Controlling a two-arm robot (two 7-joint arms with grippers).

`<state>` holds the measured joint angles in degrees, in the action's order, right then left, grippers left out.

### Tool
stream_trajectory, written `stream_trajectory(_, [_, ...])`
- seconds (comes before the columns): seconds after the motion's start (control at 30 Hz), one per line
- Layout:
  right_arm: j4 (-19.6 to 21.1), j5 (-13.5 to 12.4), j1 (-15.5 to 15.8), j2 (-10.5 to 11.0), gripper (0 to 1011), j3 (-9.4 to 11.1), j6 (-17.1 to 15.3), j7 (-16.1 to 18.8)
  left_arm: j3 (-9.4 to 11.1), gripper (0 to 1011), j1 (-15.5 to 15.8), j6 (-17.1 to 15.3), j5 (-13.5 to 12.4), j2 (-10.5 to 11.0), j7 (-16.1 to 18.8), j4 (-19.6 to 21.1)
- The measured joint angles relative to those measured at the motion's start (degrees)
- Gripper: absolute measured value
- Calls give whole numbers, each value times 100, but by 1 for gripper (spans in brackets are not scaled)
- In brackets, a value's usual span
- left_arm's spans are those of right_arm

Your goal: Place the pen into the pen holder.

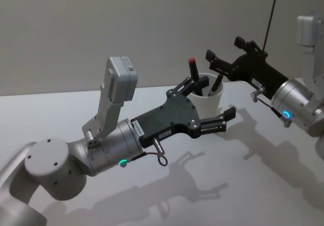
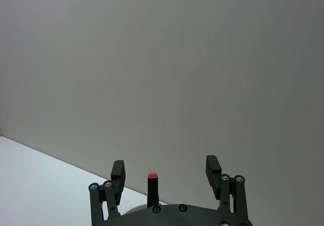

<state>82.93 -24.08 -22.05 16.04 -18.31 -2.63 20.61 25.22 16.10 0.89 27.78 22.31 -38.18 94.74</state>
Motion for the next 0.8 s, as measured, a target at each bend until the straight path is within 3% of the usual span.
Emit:
stream_trajectory(0.27, [90,30,114,15,1002,26,0,-85,1,1001,-10,-2,-66,0,159,-3])
stream_trajectory(0.8, [742,304,926,135,1002,220,25,-677,28,1001,-86,-56,-558,-14,1290,-54])
